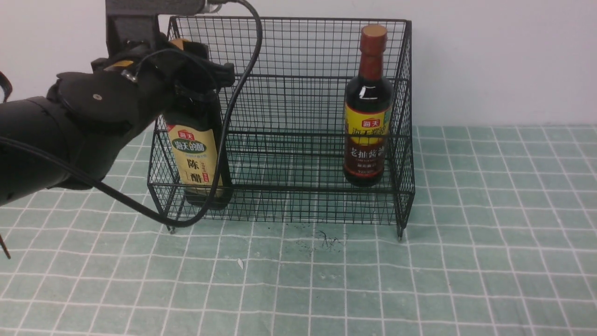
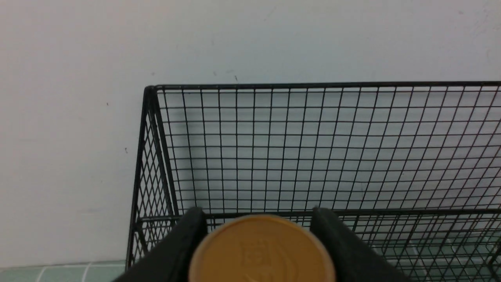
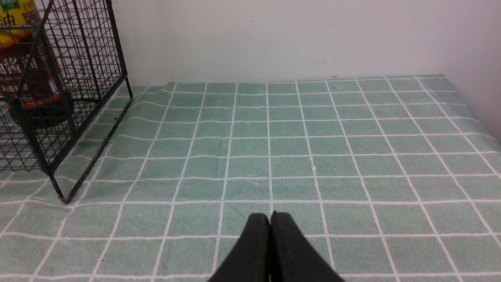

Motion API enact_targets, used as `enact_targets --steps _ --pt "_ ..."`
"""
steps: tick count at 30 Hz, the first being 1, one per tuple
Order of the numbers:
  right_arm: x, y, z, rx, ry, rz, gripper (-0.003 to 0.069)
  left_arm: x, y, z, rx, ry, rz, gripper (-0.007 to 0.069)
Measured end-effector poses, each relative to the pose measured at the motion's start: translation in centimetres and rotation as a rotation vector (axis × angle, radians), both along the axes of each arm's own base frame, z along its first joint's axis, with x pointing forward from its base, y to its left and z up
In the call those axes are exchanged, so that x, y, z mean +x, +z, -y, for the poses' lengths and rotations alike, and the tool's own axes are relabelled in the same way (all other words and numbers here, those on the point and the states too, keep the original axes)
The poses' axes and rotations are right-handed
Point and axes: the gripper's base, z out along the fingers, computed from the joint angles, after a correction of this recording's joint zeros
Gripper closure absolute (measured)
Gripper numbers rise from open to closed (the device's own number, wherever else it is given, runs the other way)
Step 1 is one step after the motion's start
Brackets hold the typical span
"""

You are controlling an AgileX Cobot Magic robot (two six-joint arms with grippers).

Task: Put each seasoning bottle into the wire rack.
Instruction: Use the left arm to put the condiment bottle back on the shelf

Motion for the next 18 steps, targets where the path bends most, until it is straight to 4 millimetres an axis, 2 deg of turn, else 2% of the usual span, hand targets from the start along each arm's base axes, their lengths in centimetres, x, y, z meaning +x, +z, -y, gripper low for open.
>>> enact_targets --steps 3,11,15,18 --pt "0.0 0.0 0.0 0.0 0.0 0.0 0.0672 0.3 -0.5 0.0 -0.012 0.021 -0.016 0.0321" --pt "0.0 0.0 0.0 0.0 0.0 0.0 0.0672 0.4 -0.5 0.0 0.008 0.027 -0.011 0.03" --pt "0.0 0.0 0.0 0.0 0.0 0.0 0.0672 -0.2 1.0 -0.1 0.052 0.005 0.028 0.0213" --pt "0.0 0.0 0.0 0.0 0.0 0.0 0.0672 -0.8 2.1 -0.3 0.067 -0.017 0.052 0.0194"
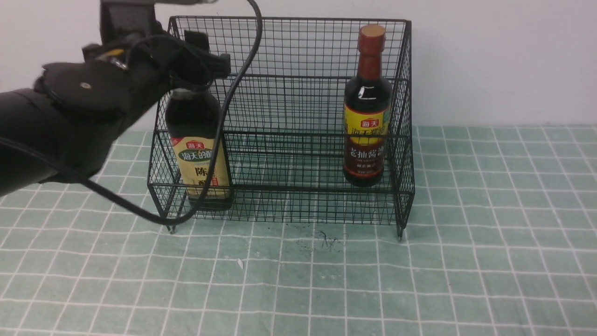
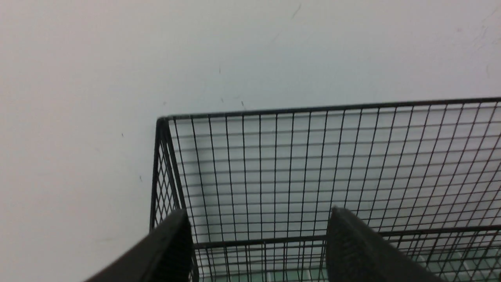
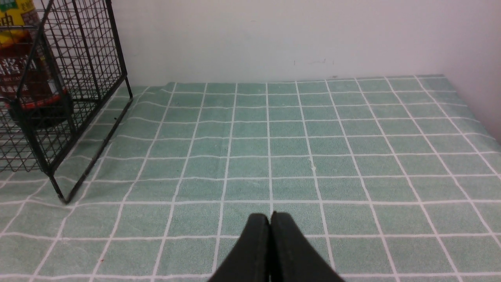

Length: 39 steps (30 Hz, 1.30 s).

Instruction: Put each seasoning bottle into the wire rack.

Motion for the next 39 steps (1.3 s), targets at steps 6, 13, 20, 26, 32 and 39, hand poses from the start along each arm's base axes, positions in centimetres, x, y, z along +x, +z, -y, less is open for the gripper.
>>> enact_targets --steps 6,13,20,26,32,39 --pt "0.0 0.0 0.0 0.001 0.0 0.0 0.0672 -3.2 4.3 -0.8 0.032 -0.064 0.089 0.0188" --pt "0.0 0.0 0.0 0.001 0.0 0.0 0.0672 -8.6 9.2 -2.6 -0.052 -0.102 0.173 0.0377" --pt "0.0 0.0 0.0 0.001 0.0 0.0 0.0672 -14.5 11.7 -5.3 0.151 -0.05 0.308 0.0624" --pt "0.0 0.0 0.0 0.001 0.0 0.0 0.0672 -15.6 11.8 -6.9 0.417 0.063 0.299 0.0631" --pt "0.0 0.0 0.0 0.001 0.0 0.0 0.0672 -15.7 11.8 -7.2 0.069 0.097 0.286 0.0631" --pt "0.0 0.0 0.0 0.001 0.0 0.0 0.0672 -16.4 11.9 -7.8 -0.618 0.146 0.278 0.0631"
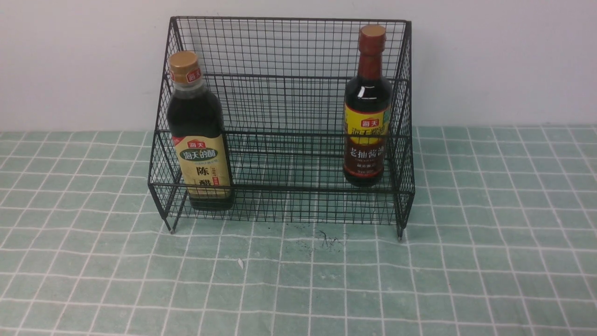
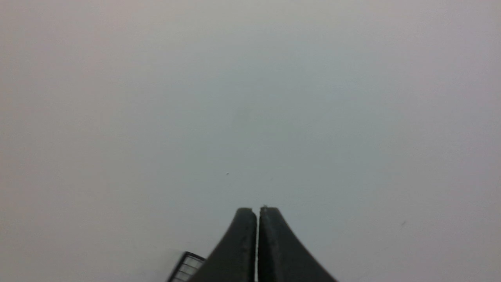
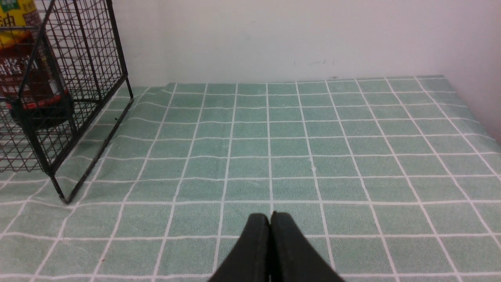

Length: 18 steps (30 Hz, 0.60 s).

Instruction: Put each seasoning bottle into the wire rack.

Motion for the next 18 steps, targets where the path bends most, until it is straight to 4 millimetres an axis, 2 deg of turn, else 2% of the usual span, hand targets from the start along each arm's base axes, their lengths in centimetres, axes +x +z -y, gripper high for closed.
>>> enact_targets --steps 1,5,13,18 --pt "0.0 0.0 0.0 0.0 0.0 0.0 0.0672 -0.4 0.1 -0.2 -0.124 -0.01 0.016 0.0631" --pt "0.0 0.0 0.0 0.0 0.0 0.0 0.0672 -0.7 0.4 0.0 -0.338 -0.074 0.044 0.0631" --pt "0.0 0.0 0.0 0.0 0.0 0.0 0.0672 -1.2 0.7 0.3 -0.572 -0.177 0.069 0.0631" --pt "0.0 0.0 0.0 0.0 0.0 0.0 0.0672 -3.4 1.7 -0.5 -0.643 -0.22 0.132 0.063"
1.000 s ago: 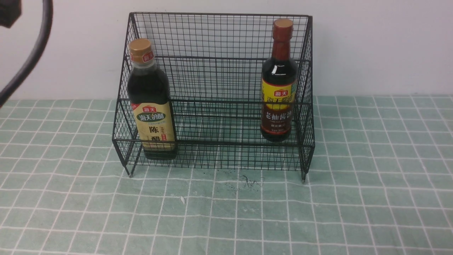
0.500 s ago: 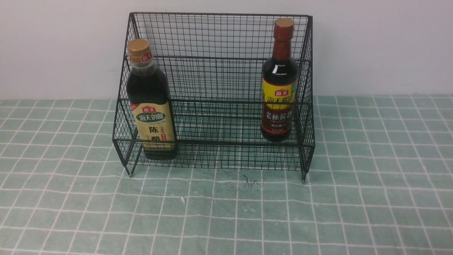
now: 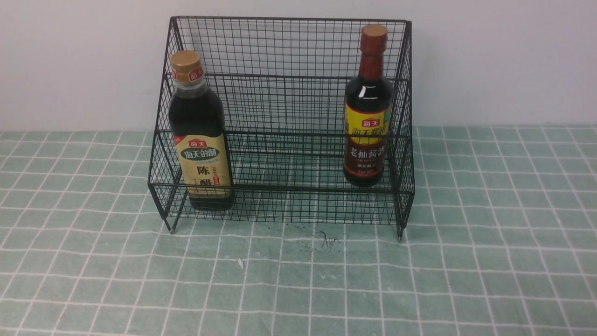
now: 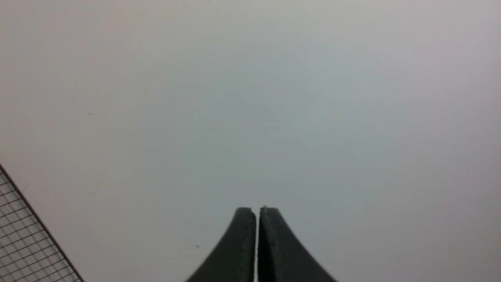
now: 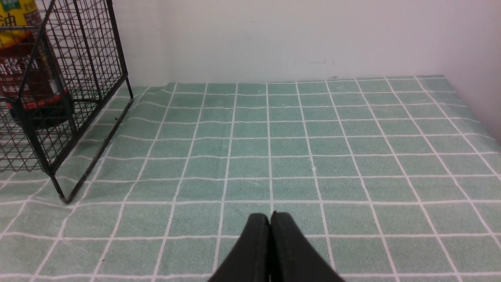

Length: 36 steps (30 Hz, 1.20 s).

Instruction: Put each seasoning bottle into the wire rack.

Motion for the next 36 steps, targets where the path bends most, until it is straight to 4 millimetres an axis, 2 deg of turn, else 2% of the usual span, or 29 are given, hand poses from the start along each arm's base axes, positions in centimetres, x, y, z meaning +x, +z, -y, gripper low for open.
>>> enact_targets --steps 3,7,9,11,12,14,17,19,24,28,29,30,32,36 --pt "0.0 0.0 0.0 0.0 0.0 0.0 0.0672 -0.9 0.4 -0.4 0.071 0.023 0.037 0.063" --pt "0.0 0.0 0.0 0.0 0.0 0.0 0.0672 -3.2 1.6 -0.3 0.432 0.062 0.218 0.063" --pt "0.0 0.0 0.0 0.0 0.0 0.0 0.0672 -4.3 1.9 0.0 0.545 0.037 0.302 0.063" --pt "0.0 0.0 0.0 0.0 0.0 0.0 0.0672 -5.6 1.7 0.5 0.685 -0.009 0.377 0.063" --pt "0.0 0.0 0.0 0.0 0.0 0.0 0.0672 -5.8 1.6 0.5 0.696 -0.013 0.384 0.063" --pt "0.0 0.0 0.0 0.0 0.0 0.0 0.0672 -6.9 0.4 1.0 0.847 -0.076 0.391 0.063" --pt "0.0 0.0 0.0 0.0 0.0 0.0 0.0672 -7.4 -1.9 1.3 1.01 -0.171 0.29 0.063" --pt "0.0 0.0 0.0 0.0 0.0 0.0 0.0672 -7.7 -4.2 1.0 1.127 -0.227 0.165 0.063" --pt "0.0 0.0 0.0 0.0 0.0 0.0 0.0672 -8.1 -9.8 0.1 1.289 -0.239 0.002 0.063" --pt "0.0 0.0 0.0 0.0 0.0 0.0 0.0672 -7.7 -16.2 -0.5 1.327 -0.162 -0.085 0.063" --pt "0.0 0.0 0.0 0.0 0.0 0.0 0.0672 -7.7 -16.5 -0.5 1.326 -0.158 -0.088 0.063" --pt "0.0 0.0 0.0 0.0 0.0 0.0 0.0672 -7.5 -19.1 -0.7 1.322 -0.118 -0.113 0.063" --pt "0.0 0.0 0.0 0.0 0.0 0.0 0.0672 -7.4 -22.3 -1.0 1.323 -0.089 -0.165 0.063" --pt "0.0 0.0 0.0 0.0 0.0 0.0 0.0672 -7.5 -26.8 -1.4 1.323 -0.062 -0.245 0.063"
